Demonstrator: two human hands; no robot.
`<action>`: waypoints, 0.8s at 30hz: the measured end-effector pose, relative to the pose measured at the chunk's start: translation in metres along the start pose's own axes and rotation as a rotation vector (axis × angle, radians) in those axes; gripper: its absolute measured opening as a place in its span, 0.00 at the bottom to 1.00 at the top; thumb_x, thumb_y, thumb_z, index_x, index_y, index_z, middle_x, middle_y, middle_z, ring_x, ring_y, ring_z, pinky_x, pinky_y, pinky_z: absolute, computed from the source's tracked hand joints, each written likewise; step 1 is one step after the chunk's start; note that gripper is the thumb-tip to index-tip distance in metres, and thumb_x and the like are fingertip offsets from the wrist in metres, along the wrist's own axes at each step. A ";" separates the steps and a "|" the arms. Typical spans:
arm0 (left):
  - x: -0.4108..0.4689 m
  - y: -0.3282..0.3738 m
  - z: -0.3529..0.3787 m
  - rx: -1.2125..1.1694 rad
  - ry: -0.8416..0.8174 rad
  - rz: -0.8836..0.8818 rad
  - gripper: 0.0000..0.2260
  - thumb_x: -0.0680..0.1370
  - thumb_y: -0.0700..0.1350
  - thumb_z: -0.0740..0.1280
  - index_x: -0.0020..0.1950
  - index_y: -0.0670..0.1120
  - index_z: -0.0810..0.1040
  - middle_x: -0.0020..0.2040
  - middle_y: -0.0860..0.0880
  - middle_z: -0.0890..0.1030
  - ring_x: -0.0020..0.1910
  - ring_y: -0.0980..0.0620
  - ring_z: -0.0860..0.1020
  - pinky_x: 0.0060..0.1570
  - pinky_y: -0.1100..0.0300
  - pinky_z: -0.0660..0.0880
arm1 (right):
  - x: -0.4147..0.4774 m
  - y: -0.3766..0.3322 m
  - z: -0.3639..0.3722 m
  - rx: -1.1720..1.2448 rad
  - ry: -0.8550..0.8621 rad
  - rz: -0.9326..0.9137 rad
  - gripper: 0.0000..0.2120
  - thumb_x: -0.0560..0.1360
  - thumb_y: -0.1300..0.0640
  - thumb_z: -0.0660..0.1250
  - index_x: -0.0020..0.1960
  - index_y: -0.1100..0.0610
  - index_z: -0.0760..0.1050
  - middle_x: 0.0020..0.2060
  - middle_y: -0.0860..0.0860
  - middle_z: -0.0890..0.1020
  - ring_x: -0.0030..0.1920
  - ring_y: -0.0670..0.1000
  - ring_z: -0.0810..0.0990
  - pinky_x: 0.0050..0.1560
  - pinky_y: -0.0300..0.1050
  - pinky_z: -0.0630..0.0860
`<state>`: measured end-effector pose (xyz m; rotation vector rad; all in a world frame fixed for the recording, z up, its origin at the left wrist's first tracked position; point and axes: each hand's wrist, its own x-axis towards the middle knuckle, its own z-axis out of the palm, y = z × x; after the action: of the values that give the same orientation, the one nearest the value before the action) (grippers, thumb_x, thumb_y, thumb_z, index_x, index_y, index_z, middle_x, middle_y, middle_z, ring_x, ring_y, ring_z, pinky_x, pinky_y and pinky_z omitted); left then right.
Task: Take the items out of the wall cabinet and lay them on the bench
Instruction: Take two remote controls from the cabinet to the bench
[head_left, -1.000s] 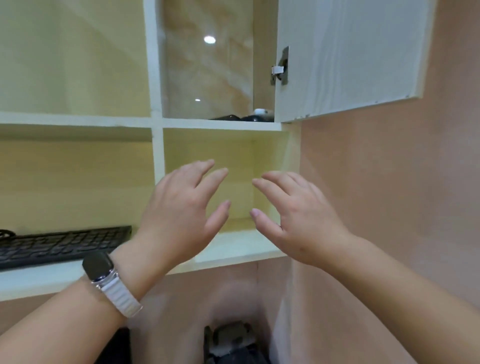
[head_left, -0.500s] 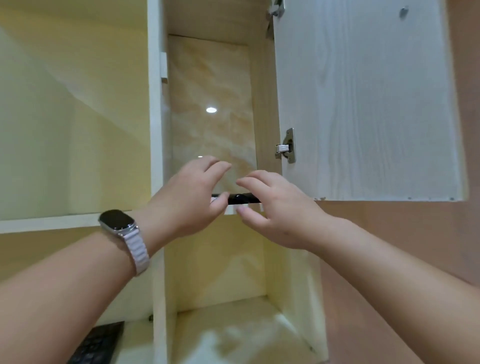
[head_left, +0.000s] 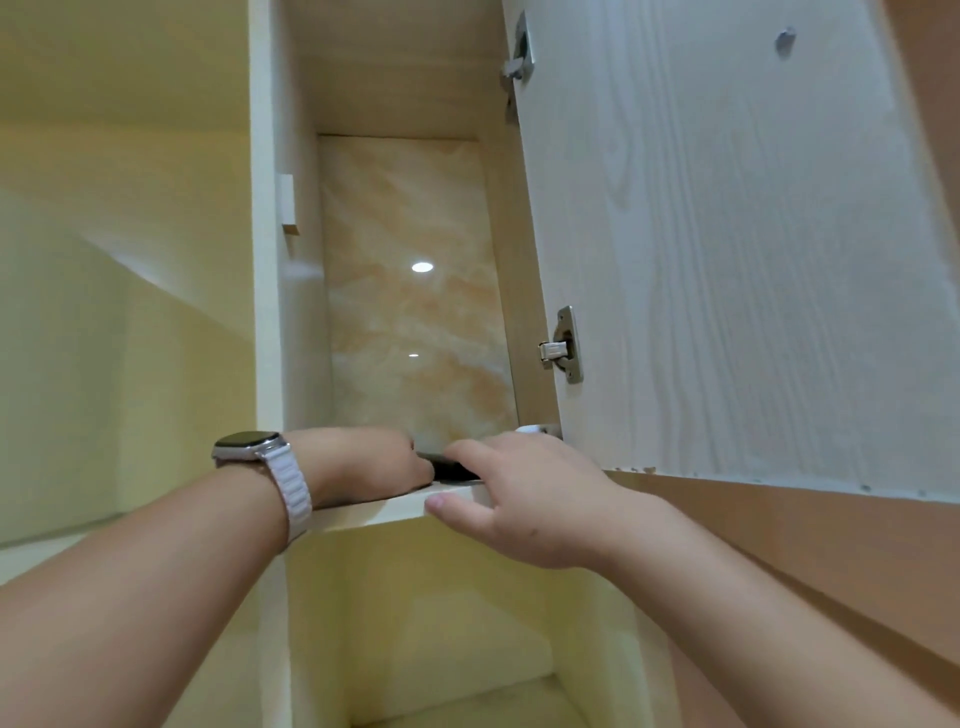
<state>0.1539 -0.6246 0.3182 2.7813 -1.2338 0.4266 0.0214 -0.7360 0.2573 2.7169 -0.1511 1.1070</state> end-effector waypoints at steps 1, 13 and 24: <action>0.000 0.000 0.000 -0.003 -0.004 0.002 0.13 0.76 0.55 0.58 0.49 0.49 0.76 0.47 0.49 0.80 0.47 0.50 0.78 0.44 0.57 0.72 | -0.001 0.000 0.000 0.000 0.012 -0.009 0.24 0.77 0.32 0.51 0.66 0.43 0.68 0.50 0.48 0.79 0.52 0.52 0.74 0.45 0.48 0.63; -0.005 0.003 -0.001 0.014 0.081 -0.074 0.20 0.77 0.53 0.61 0.65 0.45 0.73 0.62 0.45 0.78 0.60 0.46 0.76 0.61 0.52 0.73 | -0.009 0.003 0.010 0.045 0.269 -0.089 0.17 0.78 0.39 0.58 0.53 0.53 0.72 0.44 0.51 0.73 0.44 0.55 0.71 0.52 0.51 0.70; -0.006 0.004 0.005 -0.122 0.090 -0.056 0.12 0.76 0.51 0.62 0.55 0.49 0.78 0.53 0.48 0.81 0.52 0.49 0.78 0.54 0.54 0.74 | -0.019 0.014 0.017 0.251 0.417 -0.155 0.10 0.75 0.54 0.67 0.53 0.59 0.79 0.45 0.54 0.76 0.42 0.56 0.75 0.45 0.51 0.74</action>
<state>0.1486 -0.6238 0.3112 2.6562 -1.1204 0.4504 0.0172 -0.7531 0.2342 2.5674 0.2736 1.7057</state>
